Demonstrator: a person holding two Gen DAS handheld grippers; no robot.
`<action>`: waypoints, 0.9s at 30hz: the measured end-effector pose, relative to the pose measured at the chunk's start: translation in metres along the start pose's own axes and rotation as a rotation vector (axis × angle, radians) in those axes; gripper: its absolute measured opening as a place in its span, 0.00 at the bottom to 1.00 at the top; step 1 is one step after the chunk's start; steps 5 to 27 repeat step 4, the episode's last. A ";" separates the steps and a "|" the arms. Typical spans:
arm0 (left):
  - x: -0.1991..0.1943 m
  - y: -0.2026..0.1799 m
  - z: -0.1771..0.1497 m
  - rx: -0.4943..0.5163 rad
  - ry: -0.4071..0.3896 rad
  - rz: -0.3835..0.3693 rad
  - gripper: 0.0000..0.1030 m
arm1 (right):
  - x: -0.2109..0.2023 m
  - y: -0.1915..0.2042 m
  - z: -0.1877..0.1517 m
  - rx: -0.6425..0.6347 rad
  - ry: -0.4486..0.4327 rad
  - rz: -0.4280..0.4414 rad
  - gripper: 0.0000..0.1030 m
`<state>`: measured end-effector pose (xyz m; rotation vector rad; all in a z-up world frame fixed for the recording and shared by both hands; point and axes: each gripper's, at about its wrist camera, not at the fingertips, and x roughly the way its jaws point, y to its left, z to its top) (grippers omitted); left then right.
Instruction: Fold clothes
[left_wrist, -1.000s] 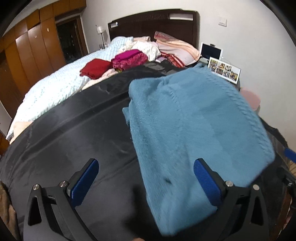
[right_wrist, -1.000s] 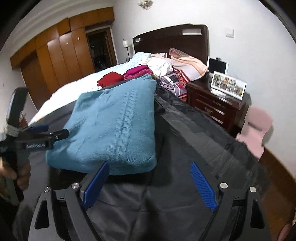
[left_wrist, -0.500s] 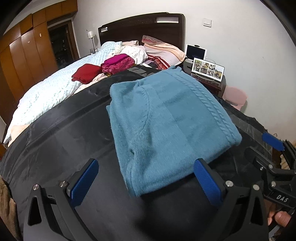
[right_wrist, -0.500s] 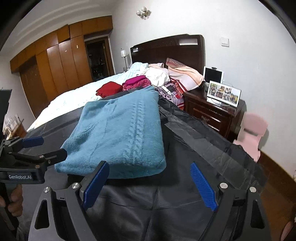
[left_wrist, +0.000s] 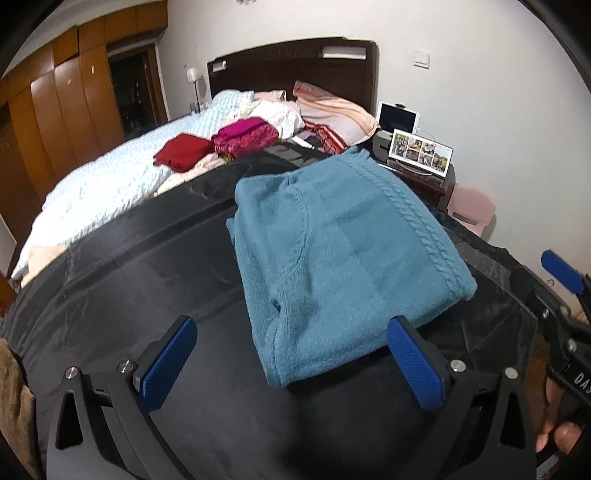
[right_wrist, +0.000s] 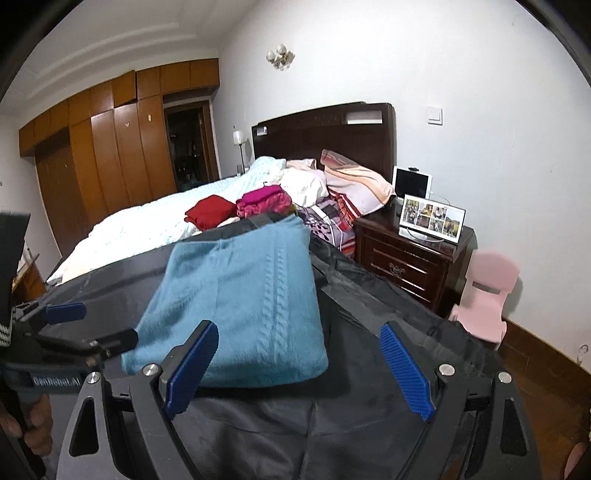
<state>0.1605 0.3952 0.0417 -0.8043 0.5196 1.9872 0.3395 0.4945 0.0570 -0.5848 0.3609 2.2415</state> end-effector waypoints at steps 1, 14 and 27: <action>-0.001 -0.001 -0.001 0.008 -0.012 0.004 1.00 | 0.002 0.001 0.000 0.001 0.004 0.004 0.88; -0.001 -0.004 -0.005 0.031 -0.022 0.009 1.00 | 0.008 0.004 -0.004 -0.002 0.026 0.008 0.88; -0.001 -0.004 -0.005 0.031 -0.022 0.009 1.00 | 0.008 0.004 -0.004 -0.002 0.026 0.008 0.88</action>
